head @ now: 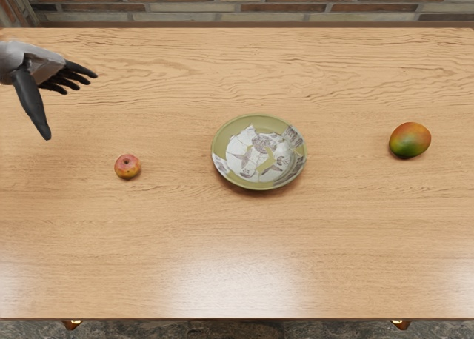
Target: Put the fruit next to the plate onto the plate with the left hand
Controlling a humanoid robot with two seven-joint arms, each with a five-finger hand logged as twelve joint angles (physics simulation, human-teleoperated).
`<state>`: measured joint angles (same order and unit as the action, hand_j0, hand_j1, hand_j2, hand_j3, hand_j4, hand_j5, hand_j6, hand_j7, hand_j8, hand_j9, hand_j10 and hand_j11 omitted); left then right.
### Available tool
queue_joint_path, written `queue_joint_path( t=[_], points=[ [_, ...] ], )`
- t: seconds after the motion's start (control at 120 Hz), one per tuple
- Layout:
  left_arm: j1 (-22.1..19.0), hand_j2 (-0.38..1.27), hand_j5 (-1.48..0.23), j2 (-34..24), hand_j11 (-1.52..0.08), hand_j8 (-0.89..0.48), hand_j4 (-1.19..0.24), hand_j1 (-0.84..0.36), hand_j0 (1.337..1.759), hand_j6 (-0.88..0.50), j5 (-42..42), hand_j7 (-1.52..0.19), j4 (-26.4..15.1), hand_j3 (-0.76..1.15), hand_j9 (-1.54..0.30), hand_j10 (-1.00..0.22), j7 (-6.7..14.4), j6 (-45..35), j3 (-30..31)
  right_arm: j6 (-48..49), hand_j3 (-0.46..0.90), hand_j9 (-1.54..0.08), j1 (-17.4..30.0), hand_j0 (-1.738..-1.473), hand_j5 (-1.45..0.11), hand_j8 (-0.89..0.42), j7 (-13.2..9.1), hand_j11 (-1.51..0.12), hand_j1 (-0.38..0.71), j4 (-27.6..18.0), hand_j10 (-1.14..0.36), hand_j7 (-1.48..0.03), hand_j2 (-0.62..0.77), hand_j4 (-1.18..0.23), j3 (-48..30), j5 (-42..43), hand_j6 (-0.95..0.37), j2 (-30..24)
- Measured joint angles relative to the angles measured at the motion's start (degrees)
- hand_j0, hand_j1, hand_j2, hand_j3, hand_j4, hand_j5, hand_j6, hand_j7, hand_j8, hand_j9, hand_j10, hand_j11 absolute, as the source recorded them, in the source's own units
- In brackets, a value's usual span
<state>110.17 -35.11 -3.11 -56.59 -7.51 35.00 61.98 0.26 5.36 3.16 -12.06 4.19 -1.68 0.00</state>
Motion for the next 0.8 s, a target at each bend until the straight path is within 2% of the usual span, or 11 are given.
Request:
queue_joint_path(
  t=[0.033,0.067,0.183,0.367,0.45,0.517,0.65,0.683,0.742,0.8],
  points=[
    [-2.4,0.00,-0.02,-0.3,-0.02,-0.02,-0.02,0.33,1.658,-0.02,-0.4,-0.02,0.0,0.00,-0.02,-0.02,0.1,0.0,-1.6,0.0,0.00,-0.03,0.0,-1.658,-0.03,-0.02,0.0,-0.03,-0.32,0.0,-0.02,-0.03,0.00,-0.02,0.0,0.0,-0.02,0.0],
    [-2.9,0.00,-0.03,-0.5,-0.02,-0.02,-0.02,0.33,1.658,-0.02,-1.1,-0.03,0.0,0.00,-0.02,-0.02,0.1,0.0,-3.2,0.0,0.00,-0.03,0.0,-1.658,-0.03,-0.02,0.0,-0.03,-0.32,0.0,-0.02,-0.03,0.00,-0.02,0.0,0.0,-0.02,0.0],
    [-2.9,0.00,-0.03,-0.6,-0.03,-0.02,-0.02,0.32,1.658,-0.02,-2.3,-0.03,0.1,0.00,-0.03,-0.02,0.2,0.0,-6.1,0.0,0.00,-0.03,0.0,-1.658,-0.03,-0.02,0.0,-0.03,-0.32,0.1,-0.02,-0.03,0.00,-0.02,-0.1,0.0,-0.02,0.0],
    [-2.7,0.00,-0.03,0.5,-0.03,-0.02,-0.02,0.32,1.658,-0.02,-4.3,-0.03,0.5,0.00,-0.03,-0.02,0.3,0.0,-7.1,0.0,0.00,-0.03,0.0,-1.658,-0.03,-0.02,0.0,-0.03,-0.32,0.1,-0.02,-0.03,0.00,-0.02,-0.1,0.0,-0.02,0.0],
    [-1.5,0.00,-0.02,8.0,-0.02,-0.02,-0.02,0.33,1.658,-0.02,-6.1,-0.02,2.5,0.00,-0.02,-0.02,0.3,0.0,-6.8,0.0,0.00,-0.03,0.0,-1.658,-0.03,-0.02,0.0,-0.03,-0.32,0.1,-0.02,-0.03,0.00,-0.02,-0.1,0.0,-0.02,0.0],
    [0.1,0.00,-0.02,11.2,-0.02,-0.02,-0.02,0.33,1.658,-0.02,-7.7,-0.02,5.8,0.00,-0.02,-0.02,0.3,0.0,-5.2,0.0,0.00,-0.03,0.0,-1.658,-0.03,-0.02,0.0,-0.03,-0.32,0.1,-0.02,-0.03,0.00,-0.02,-0.1,0.0,-0.02,0.0],
    [5.4,0.00,-0.01,23.2,-0.01,-0.01,-0.01,0.34,1.658,-0.01,-9.0,-0.01,9.1,0.00,-0.01,-0.01,0.4,0.0,3.9,0.0,0.00,-0.03,0.0,-1.658,-0.03,-0.02,0.0,-0.03,-0.32,0.1,-0.02,-0.03,0.00,-0.02,-0.1,0.0,-0.02,0.0],
    [8.4,0.00,-0.01,24.2,-0.01,-0.01,-0.01,0.34,1.658,-0.01,-9.1,-0.01,8.0,0.00,-0.01,-0.01,0.4,0.0,6.9,0.0,0.00,-0.03,0.0,-1.658,-0.03,-0.02,0.0,-0.03,-0.32,0.1,-0.02,-0.03,0.00,-0.02,-0.1,0.0,-0.02,0.0],
    [14.3,0.00,-0.01,24.7,-0.01,-0.01,-0.01,0.34,1.658,-0.01,-9.2,-0.01,2.4,0.00,-0.01,-0.01,0.4,0.0,11.0,0.0,0.00,-0.03,0.0,-1.658,-0.03,-0.02,0.0,-0.03,-0.32,0.1,-0.02,-0.03,0.00,-0.02,-0.1,0.0,-0.02,0.0],
    [16.2,0.00,-0.01,27.5,-0.01,0.00,0.00,0.34,1.658,-0.01,-7.6,-0.01,-3.5,0.00,-0.01,0.00,0.4,0.0,13.4,0.0,0.00,-0.03,0.0,-1.658,-0.03,-0.02,0.0,-0.03,-0.32,0.1,-0.02,-0.03,0.00,-0.02,-0.1,0.0,-0.02,0.0]
  ],
)
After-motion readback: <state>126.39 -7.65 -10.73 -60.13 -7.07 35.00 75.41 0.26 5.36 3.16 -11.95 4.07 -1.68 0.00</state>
